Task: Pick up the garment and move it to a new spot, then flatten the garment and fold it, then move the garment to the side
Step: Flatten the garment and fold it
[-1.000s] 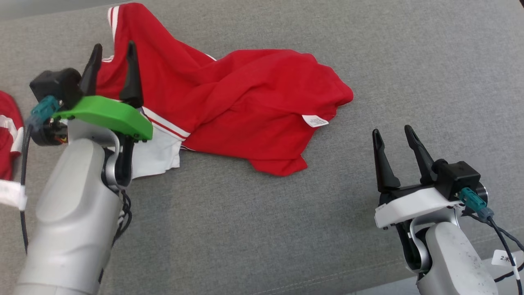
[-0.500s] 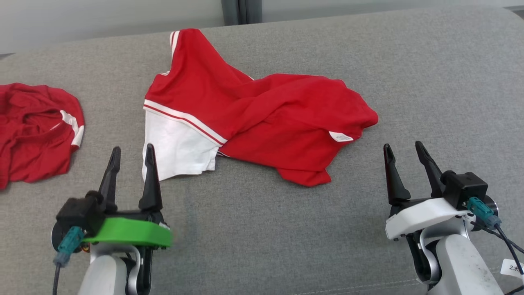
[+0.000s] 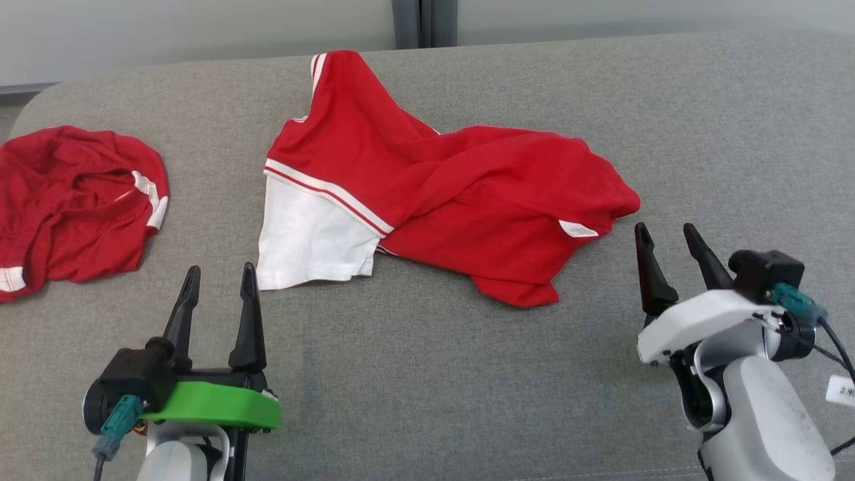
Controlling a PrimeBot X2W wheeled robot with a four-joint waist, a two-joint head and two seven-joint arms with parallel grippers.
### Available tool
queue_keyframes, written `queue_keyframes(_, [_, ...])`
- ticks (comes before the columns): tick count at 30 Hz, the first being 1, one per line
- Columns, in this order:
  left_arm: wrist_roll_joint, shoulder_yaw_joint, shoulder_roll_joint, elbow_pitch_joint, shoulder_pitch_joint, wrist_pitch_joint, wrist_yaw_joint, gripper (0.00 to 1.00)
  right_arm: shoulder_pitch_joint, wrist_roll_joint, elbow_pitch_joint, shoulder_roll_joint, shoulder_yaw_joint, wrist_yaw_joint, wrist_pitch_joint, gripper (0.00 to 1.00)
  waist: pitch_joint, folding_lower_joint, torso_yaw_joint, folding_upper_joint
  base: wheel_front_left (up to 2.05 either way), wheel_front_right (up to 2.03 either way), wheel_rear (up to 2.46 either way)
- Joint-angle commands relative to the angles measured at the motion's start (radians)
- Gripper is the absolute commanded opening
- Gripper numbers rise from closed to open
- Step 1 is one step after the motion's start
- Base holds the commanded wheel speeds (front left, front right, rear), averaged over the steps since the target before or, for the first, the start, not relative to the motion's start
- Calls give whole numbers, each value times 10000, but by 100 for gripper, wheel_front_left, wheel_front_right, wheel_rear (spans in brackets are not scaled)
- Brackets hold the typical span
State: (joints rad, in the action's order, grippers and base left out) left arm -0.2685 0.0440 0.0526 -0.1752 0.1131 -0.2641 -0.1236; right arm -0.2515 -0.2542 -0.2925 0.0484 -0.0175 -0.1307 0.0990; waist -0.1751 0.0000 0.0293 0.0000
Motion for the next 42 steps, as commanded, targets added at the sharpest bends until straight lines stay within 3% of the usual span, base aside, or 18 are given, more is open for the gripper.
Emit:
queue_keyframes(1, [29, 25, -7, 12, 70, -4, -35, 100, -298, 63, -256, 37, -119, -3, -430, 100, -134, 0, 60, 0, 0, 0, 0])
queue_keyframes(8, [-163, 259, -16, -42, 318, -4, -60, 100, -1863, 1, -1896, 32, -424, -3, -2149, 100, -574, 0, 361, 0, 0, 0, 0])
queue_keyframes(20, [-387, 571, -17, -13, 694, -4, -77, 100, -3254, 565, -4469, 23, -279, -3, -2407, 100, -1096, 0, 770, 0, 0, 0, 0])
queue_keyframes(21, [-399, 570, -17, -4, 695, -4, -77, 100, -3264, 580, -4583, 21, -273, -3, -2343, 96, -1095, 0, 777, 0, 0, 0, 0])
queue_keyframes(22, [-420, 564, -17, 2, 688, -4, -78, 100, -3266, 593, -4672, 17, -257, -3, -2307, 86, -1089, 0, 779, 0, 0, 0, 0])
queue_keyframes(23, [-438, 551, -17, 4, 672, -4, -78, 100, -3252, 706, -4772, 17, -224, -3, -2255, 45, -1074, 0, 771, 0, 0, 0, 0])
queue_keyframes(25, [-433, 502, -18, 6, 630, -4, -79, 100, -3225, 789, -4905, 6, -218, -3, -2125, 0, -1029, 0, 734, 0, 0, 0, 0])
queue_keyframes(32, [-377, 386, -16, -71, 383, -4, -82, 100, -3213, 1575, -4504, 52, -476, 4, -1182, 0, -703, 0, 482, 0, 0, 0, 0])
queue_keyframes(36, [-380, 362, -15, -63, 247, -4, -84, 100, -2688, 2364, -3234, 46, -1131, 4, -850, 0, -401, 0, 307, 0, 0, 0, 0])
queue_keyframes(42, [-419, 316, -14, -34, 51, -4, -84, 100, -1225, 3096, -469, 37, -2117, 4, -1305, 0, -134, 0, 37, 0, 0, 0, 0])
